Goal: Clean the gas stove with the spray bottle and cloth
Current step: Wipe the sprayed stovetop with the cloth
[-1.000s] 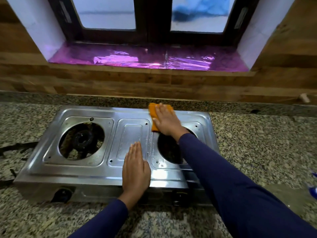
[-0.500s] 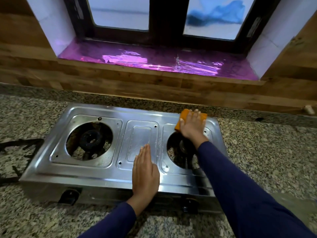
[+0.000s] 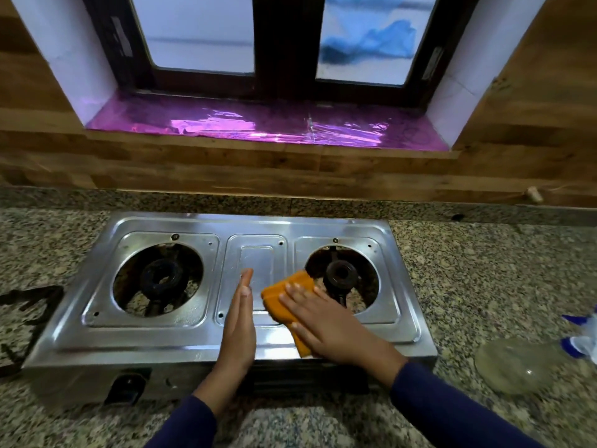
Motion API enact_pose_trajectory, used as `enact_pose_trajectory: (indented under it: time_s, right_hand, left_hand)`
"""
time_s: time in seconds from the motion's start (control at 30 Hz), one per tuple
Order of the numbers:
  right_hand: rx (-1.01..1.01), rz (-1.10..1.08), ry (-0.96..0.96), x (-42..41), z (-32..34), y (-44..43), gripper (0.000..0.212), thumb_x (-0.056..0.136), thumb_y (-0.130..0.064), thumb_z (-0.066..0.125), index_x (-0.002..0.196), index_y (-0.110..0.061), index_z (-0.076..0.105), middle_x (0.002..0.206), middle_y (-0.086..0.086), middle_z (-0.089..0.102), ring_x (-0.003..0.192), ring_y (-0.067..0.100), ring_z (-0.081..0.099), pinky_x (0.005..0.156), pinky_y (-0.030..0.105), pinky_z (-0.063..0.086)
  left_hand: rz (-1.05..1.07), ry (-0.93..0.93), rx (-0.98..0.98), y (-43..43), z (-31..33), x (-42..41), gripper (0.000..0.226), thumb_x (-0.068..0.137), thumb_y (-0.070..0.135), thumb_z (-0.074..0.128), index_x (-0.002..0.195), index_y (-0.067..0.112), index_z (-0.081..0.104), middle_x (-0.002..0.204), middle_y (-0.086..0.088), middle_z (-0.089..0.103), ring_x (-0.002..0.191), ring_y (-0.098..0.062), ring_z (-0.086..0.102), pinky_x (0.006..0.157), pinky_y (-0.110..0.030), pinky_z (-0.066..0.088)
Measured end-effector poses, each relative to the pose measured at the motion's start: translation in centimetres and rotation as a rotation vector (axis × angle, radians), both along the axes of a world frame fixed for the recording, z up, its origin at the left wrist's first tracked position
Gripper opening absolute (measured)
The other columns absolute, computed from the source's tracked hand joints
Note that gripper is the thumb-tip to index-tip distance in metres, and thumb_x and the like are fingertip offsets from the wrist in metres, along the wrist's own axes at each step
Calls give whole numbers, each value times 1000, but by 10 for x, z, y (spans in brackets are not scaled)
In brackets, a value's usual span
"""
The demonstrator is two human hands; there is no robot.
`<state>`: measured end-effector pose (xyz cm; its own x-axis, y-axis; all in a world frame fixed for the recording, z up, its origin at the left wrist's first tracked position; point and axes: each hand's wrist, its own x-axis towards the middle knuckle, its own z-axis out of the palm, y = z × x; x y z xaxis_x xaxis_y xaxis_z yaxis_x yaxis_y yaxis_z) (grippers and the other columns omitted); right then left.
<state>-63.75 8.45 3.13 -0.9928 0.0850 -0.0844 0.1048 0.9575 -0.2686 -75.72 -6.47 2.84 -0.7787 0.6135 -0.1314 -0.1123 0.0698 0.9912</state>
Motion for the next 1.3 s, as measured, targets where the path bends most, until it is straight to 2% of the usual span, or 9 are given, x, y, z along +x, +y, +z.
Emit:
enact_pose_trajectory:
  time_s: [0.07,0.17,0.27,0.5,0.67,0.77,0.9,1.07,1.3]
  right_hand:
    - [26,-14,43,33,-1,-18,57,105,-43,27,157,-22,17,164,-2,10,152,11,4,122,31,-4]
    - [50,-162,80,70,-6,-31,55,105,-45,29,155,-24,25,163,-3,20,151,12,15,121,32,4]
    - [4,-449,139,108,-10,-18,57,102,-51,24,154,-26,29,161,-7,22,150,11,17,121,39,15]
    - [21,-940,123,150,-9,27,73,95,-56,9,156,-17,18,164,5,15,151,21,11,123,43,9]
    - [44,-793,143,96,-6,-25,65,99,-46,21,151,-11,36,157,10,35,147,26,27,122,39,9]
    - [20,-599,183,43,-12,-69,55,97,-38,37,141,-9,50,146,13,50,137,29,46,119,43,24]
    - [-50,-375,123,-20,-9,-107,63,89,-34,31,142,-4,47,148,14,47,141,30,37,119,54,19]
    - [12,-366,173,3,-6,-89,58,97,-40,31,144,-9,46,150,10,47,143,27,37,119,49,16]
    - [47,-776,165,109,-5,11,58,102,-42,27,152,-15,32,159,6,30,149,24,23,122,43,14]
  left_hand:
    - [-130,169,-137,-7,-4,-5,60,96,66,26,147,36,37,156,11,34,145,-5,28,122,-37,21]
    - [-273,691,-442,-11,-14,-10,73,93,64,16,151,24,36,160,6,28,148,-6,19,123,-33,15]
    - [-297,887,-549,-11,-19,-8,77,92,60,8,153,19,31,161,3,23,149,-10,16,121,-31,9]
    - [-275,888,-550,-10,-18,-8,75,94,57,9,151,16,35,160,1,28,149,-12,19,121,-30,10]
    - [-250,864,-535,-9,-18,-5,69,97,54,14,150,16,37,159,1,30,148,-11,21,122,-31,12]
    - [-260,831,-509,-6,-16,-5,79,93,63,8,150,17,37,159,1,31,148,-11,23,122,-33,15]
    - [-231,541,-378,-13,-16,-16,95,81,83,4,154,27,27,155,6,36,142,-9,32,116,-31,24]
    - [-207,298,-215,-14,-10,-16,96,74,93,14,151,37,28,151,7,42,134,-1,39,109,-28,33]
    - [-161,564,-424,-13,-10,-9,82,87,77,8,150,32,37,151,7,44,137,-9,41,107,-26,30]
